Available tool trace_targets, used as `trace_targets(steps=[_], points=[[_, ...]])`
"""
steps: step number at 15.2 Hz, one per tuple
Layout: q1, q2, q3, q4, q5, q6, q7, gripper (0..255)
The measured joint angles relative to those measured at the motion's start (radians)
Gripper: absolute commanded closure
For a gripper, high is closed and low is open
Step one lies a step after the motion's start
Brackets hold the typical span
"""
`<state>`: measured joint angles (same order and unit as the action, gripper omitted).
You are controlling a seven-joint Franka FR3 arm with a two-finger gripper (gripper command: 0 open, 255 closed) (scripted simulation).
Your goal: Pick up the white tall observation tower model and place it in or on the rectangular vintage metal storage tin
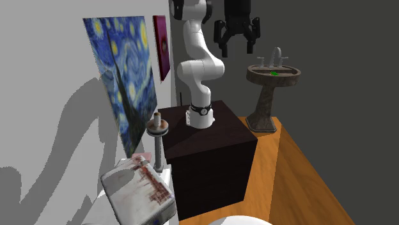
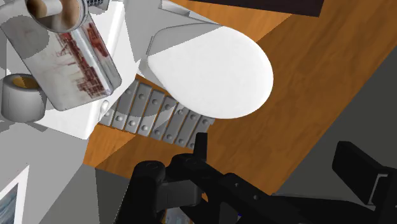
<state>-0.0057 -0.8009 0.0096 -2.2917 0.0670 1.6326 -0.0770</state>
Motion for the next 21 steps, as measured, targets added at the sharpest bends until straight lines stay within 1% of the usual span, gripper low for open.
trace_targets(steps=[2,4,6,11,13,21], points=[[-0.006,0.008,-0.004,-0.005,-0.004,0.008,0.002,0],[-0.027,0.043,-0.021,-0.008,-0.021,0.026,0.004,0],[-0.049,0.063,-0.032,-0.034,-0.037,0.048,0.015,0],[-0.111,0.158,-0.077,-0.059,-0.086,0.111,0.033,0],[-0.138,0.184,-0.097,-0.088,-0.107,0.144,0.04,0],[-0.239,0.343,-0.176,-0.104,-0.186,0.233,0.077,0]])
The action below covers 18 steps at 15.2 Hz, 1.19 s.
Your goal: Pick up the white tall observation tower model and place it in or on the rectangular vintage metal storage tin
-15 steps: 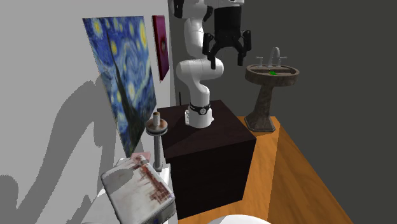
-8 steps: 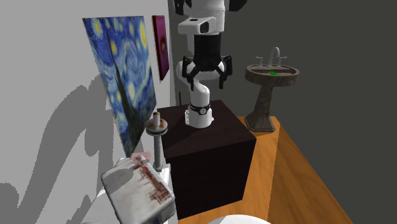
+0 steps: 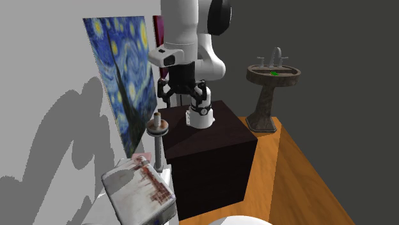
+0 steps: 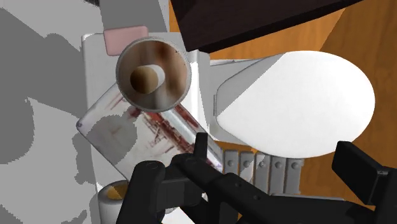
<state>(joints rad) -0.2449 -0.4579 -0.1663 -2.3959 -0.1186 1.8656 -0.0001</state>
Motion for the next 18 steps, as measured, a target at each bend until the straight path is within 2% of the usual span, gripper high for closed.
trace_targets(steps=[10,18], points=[[-0.119,0.215,-0.103,0.017,-0.086,0.1,0.057,0],[-0.138,0.271,-0.126,-0.051,-0.103,0.214,0.066,0]])
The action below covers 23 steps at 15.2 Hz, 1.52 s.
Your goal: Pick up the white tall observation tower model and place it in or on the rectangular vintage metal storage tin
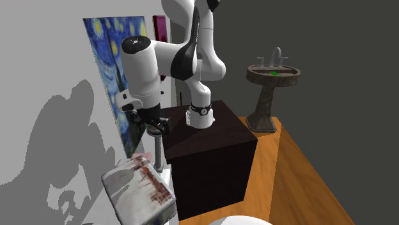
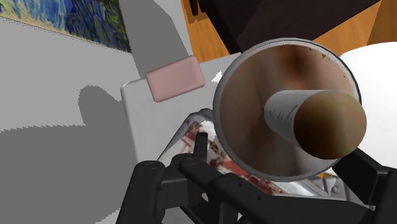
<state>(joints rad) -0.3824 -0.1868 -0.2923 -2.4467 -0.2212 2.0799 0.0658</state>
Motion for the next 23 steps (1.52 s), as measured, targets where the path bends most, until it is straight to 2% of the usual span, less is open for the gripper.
trace_targets(steps=[7,8,18,23], points=[[-0.001,0.004,-0.002,-0.008,-0.001,0.012,0.0,0],[-0.001,0.004,-0.002,-0.008,-0.001,0.012,0.0,255],[-0.001,0.004,-0.002,-0.007,-0.001,0.012,0.0,255],[-0.001,-0.027,0.003,0.018,-0.002,-0.044,-0.003,255]])
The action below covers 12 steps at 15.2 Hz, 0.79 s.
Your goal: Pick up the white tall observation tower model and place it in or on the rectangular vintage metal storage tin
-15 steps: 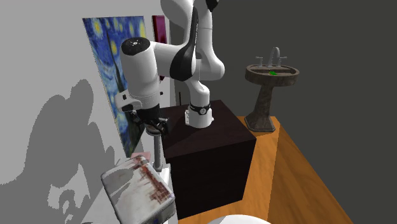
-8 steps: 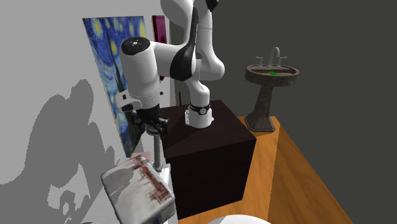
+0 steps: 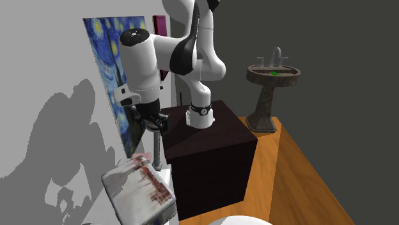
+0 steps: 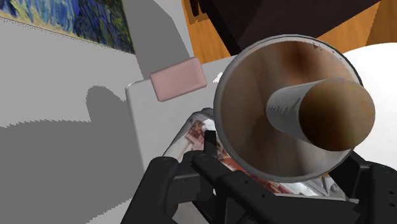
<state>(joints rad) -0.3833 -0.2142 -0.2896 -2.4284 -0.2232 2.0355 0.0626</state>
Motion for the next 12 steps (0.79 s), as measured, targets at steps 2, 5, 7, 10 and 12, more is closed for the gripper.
trace_targets(steps=[2,5,7,10,12], points=[[0.002,-0.016,0.004,0.014,0.001,-0.03,0.001,255],[0.003,-0.039,0.009,0.032,0.001,-0.071,0.0,255],[0.002,-0.049,0.01,0.052,0.001,-0.1,-0.003,255],[0.002,-0.067,0.014,0.08,0.002,-0.146,-0.008,255],[0.003,-0.074,0.016,0.1,0.003,-0.173,-0.011,255]])
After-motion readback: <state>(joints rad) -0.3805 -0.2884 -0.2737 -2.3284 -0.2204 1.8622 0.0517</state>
